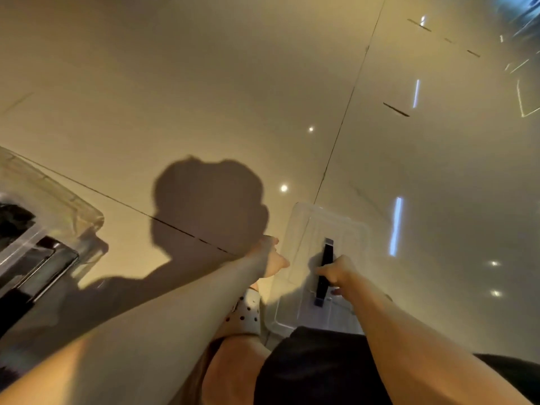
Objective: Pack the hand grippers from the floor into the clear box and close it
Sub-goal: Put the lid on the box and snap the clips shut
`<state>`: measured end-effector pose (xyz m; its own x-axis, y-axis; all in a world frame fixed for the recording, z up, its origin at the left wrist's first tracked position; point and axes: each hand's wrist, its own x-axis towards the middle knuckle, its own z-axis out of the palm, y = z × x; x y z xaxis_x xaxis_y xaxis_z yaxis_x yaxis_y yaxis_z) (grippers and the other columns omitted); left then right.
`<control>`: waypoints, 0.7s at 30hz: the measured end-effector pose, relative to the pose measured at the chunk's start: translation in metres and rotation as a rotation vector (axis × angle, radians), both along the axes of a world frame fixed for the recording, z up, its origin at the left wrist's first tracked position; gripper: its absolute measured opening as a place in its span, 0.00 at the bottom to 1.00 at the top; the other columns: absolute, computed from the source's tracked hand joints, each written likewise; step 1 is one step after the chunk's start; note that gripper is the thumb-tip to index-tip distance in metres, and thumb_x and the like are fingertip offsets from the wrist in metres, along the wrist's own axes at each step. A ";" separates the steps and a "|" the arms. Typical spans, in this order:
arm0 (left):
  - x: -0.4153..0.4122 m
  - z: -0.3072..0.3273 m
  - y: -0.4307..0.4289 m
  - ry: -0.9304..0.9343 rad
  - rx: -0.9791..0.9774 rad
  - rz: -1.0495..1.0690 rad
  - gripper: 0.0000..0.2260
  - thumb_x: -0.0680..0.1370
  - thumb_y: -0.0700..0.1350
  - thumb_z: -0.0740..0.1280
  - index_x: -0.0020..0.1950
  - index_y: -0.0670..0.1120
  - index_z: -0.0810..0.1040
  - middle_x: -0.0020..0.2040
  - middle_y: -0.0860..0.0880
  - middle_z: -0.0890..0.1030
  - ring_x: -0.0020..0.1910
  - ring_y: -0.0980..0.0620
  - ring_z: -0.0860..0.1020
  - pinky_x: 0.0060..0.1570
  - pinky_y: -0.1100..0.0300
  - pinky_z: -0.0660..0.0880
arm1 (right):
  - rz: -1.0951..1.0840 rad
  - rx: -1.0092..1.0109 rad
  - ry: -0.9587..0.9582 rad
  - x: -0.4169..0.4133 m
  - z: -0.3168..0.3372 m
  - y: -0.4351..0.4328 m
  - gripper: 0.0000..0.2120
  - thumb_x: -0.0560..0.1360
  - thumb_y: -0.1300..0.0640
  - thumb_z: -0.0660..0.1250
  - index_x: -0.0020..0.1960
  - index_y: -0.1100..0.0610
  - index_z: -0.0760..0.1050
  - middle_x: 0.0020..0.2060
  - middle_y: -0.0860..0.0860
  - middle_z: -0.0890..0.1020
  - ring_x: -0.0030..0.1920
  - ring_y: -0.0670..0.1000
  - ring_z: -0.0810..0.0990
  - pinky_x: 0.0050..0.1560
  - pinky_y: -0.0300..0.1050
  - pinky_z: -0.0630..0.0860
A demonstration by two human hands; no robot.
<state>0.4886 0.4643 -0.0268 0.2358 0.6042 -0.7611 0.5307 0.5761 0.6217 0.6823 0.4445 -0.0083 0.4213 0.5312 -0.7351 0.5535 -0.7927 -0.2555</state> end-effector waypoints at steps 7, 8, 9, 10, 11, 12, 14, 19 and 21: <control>0.007 0.002 0.020 0.021 0.010 0.039 0.27 0.77 0.42 0.73 0.74 0.38 0.70 0.71 0.37 0.73 0.69 0.37 0.73 0.71 0.44 0.70 | -0.081 0.186 -0.048 -0.007 -0.002 0.016 0.11 0.73 0.62 0.71 0.54 0.64 0.76 0.44 0.59 0.81 0.44 0.58 0.81 0.40 0.49 0.77; 0.002 0.007 0.024 -0.005 0.022 0.079 0.27 0.77 0.41 0.73 0.74 0.38 0.70 0.71 0.36 0.74 0.69 0.38 0.73 0.71 0.45 0.70 | -0.065 0.221 -0.051 -0.011 0.005 0.023 0.10 0.73 0.62 0.71 0.53 0.64 0.77 0.44 0.59 0.82 0.43 0.57 0.81 0.37 0.47 0.76; -0.006 0.015 0.029 -0.029 0.041 0.122 0.27 0.77 0.40 0.73 0.75 0.40 0.70 0.71 0.39 0.75 0.69 0.40 0.74 0.71 0.46 0.70 | -0.042 0.265 -0.047 -0.015 0.013 0.031 0.08 0.74 0.62 0.71 0.51 0.63 0.77 0.43 0.58 0.82 0.41 0.56 0.81 0.35 0.45 0.74; -0.015 0.023 0.032 -0.049 0.068 0.169 0.29 0.77 0.41 0.73 0.77 0.43 0.69 0.71 0.42 0.75 0.69 0.42 0.74 0.70 0.47 0.71 | -0.023 0.316 -0.034 -0.023 0.023 0.040 0.05 0.75 0.61 0.71 0.48 0.62 0.77 0.41 0.56 0.81 0.40 0.55 0.80 0.33 0.44 0.72; -0.025 0.034 0.035 -0.069 0.108 0.209 0.30 0.77 0.42 0.73 0.77 0.45 0.68 0.71 0.45 0.75 0.69 0.44 0.74 0.70 0.48 0.71 | -0.007 0.375 -0.023 -0.032 0.034 0.049 0.05 0.75 0.61 0.71 0.48 0.60 0.76 0.40 0.54 0.80 0.39 0.53 0.80 0.32 0.43 0.72; -0.035 0.047 0.038 -0.071 0.166 0.243 0.30 0.77 0.43 0.73 0.78 0.46 0.68 0.70 0.46 0.76 0.68 0.45 0.75 0.69 0.49 0.72 | 0.010 0.440 -0.016 -0.043 0.046 0.059 0.06 0.76 0.60 0.71 0.49 0.58 0.74 0.40 0.52 0.79 0.40 0.52 0.80 0.34 0.44 0.74; -0.057 0.074 0.044 -0.032 0.309 0.309 0.28 0.77 0.44 0.74 0.76 0.46 0.71 0.68 0.46 0.78 0.64 0.47 0.77 0.64 0.52 0.75 | 0.047 0.564 0.010 -0.071 0.070 0.077 0.10 0.75 0.58 0.71 0.52 0.55 0.72 0.41 0.50 0.79 0.41 0.52 0.80 0.41 0.48 0.78; -0.136 0.151 0.046 0.107 0.522 0.504 0.29 0.78 0.39 0.69 0.78 0.50 0.68 0.63 0.39 0.81 0.57 0.42 0.80 0.47 0.61 0.74 | 0.208 0.779 0.078 -0.166 0.137 0.119 0.12 0.73 0.50 0.72 0.52 0.53 0.73 0.41 0.49 0.80 0.41 0.52 0.81 0.43 0.51 0.79; -0.176 0.181 0.040 0.127 0.561 0.596 0.31 0.77 0.40 0.69 0.80 0.50 0.65 0.64 0.37 0.80 0.62 0.41 0.80 0.54 0.58 0.76 | 0.303 0.842 0.099 -0.211 0.166 0.129 0.11 0.74 0.50 0.71 0.51 0.51 0.72 0.40 0.47 0.79 0.40 0.51 0.80 0.42 0.50 0.78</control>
<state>0.3122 0.5040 0.1539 -0.3115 0.8989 -0.3081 0.3201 0.4045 0.8567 0.4717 0.5736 0.1581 0.1304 0.9884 -0.0776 0.6529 -0.1445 -0.7435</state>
